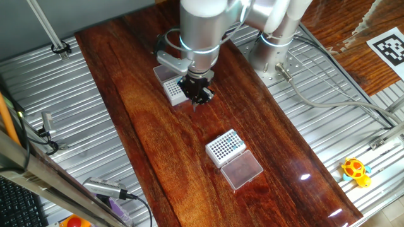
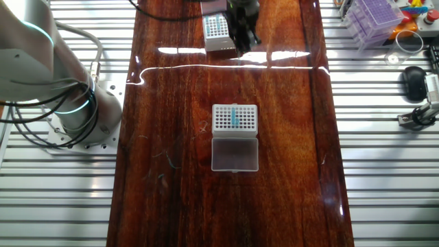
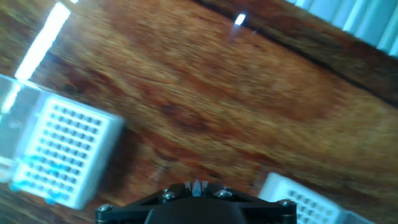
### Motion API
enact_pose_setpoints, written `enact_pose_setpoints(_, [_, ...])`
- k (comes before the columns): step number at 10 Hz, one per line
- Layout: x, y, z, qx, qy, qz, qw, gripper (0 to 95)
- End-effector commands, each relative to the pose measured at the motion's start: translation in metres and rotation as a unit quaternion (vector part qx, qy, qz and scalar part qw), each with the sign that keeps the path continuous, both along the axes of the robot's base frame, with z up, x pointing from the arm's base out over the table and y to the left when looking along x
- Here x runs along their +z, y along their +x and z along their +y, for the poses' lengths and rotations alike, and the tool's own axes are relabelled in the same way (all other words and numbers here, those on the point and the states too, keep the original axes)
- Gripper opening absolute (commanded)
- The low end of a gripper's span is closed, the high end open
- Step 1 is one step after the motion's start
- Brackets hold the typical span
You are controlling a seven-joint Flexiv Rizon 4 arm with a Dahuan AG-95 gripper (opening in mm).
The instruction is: Transfer all medium pipette tips from one holder to another
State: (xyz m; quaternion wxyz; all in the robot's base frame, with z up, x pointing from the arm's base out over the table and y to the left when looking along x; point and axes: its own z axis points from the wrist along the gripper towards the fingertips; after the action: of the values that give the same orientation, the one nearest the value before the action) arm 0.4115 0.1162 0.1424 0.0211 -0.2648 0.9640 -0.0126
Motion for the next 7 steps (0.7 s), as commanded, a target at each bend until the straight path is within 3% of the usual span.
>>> enact_pose_setpoints(1, [-0.0013, 0.0021, 0.0008, -0.022, 0.011, 0.008, 0.9997, 0.0])
enact_pose_setpoints(7, [-0.0013, 0.0021, 0.0008, -0.101, 0.013, 0.007, 0.9948, 0.0])
